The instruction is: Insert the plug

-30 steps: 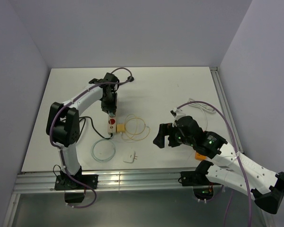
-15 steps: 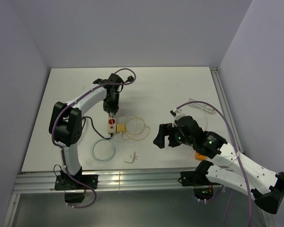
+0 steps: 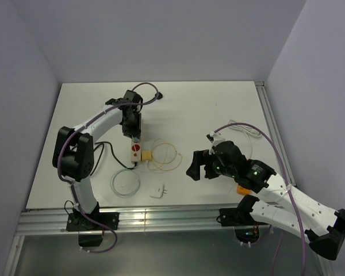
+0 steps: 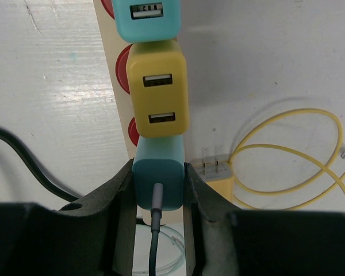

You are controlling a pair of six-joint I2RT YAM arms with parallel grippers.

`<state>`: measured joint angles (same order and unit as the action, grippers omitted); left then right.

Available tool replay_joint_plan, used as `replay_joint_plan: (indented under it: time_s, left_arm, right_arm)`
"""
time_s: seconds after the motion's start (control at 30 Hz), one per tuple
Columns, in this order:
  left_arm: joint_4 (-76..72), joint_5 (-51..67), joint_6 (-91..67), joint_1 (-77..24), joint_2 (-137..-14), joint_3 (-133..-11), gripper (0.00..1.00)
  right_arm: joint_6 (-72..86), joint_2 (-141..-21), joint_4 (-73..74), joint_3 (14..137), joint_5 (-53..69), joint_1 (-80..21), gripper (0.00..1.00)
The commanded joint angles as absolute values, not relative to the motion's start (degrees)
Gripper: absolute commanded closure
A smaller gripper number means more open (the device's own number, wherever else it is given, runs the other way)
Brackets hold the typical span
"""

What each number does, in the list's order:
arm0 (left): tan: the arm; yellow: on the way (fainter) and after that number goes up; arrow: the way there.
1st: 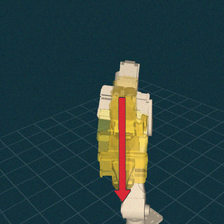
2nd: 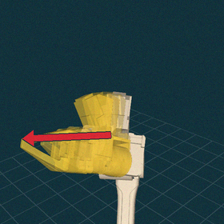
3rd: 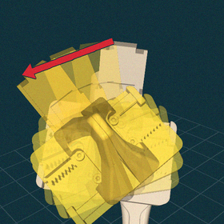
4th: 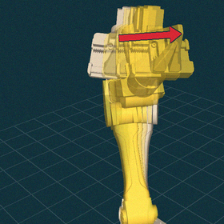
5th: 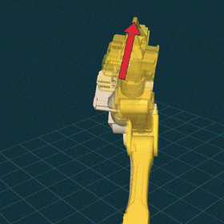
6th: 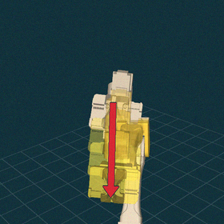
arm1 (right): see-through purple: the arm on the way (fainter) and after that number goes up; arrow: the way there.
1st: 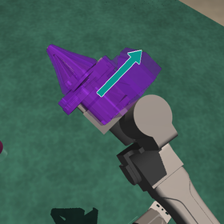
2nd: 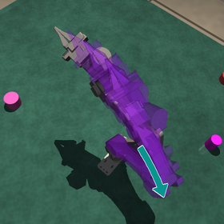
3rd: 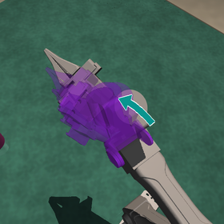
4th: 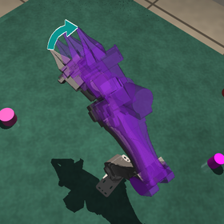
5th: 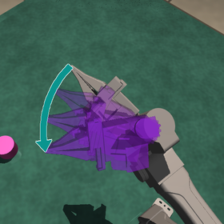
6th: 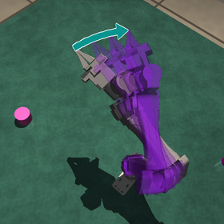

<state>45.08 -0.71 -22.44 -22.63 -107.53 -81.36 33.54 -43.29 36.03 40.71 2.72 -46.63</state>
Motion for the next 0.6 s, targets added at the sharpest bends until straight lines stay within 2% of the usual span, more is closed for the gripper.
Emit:
replay_joint_plan:
  time_s: [0.0,0.13,0.47,0.57]
  left_arm:
    - [51.1,-8.9,-22.1,-22.3,-117.7,-78.0,1.00]
    - [54.1,-12.4,-22.1,-24.3,-119.6,-82.7,1.00]
    - [51.2,-9.8,-23.6,-26.0,-122.1,-79.5,1.00]
    - [47.9,-3.4,-22.9,-23.9,-120.2,-76.6,1.00]
  right_arm:
    - [32.7,-43.4,34.0,40.6,2.4,-46.9,0.00]
    - [33.0,-43.8,33.7,40.7,2.7,-46.9,0.00]
    - [33.7,-43.9,33.7,40.8,3.1,-46.8,0.00]
    - [33.7,-43.9,33.3,40.9,3.4,-46.9,0.00]
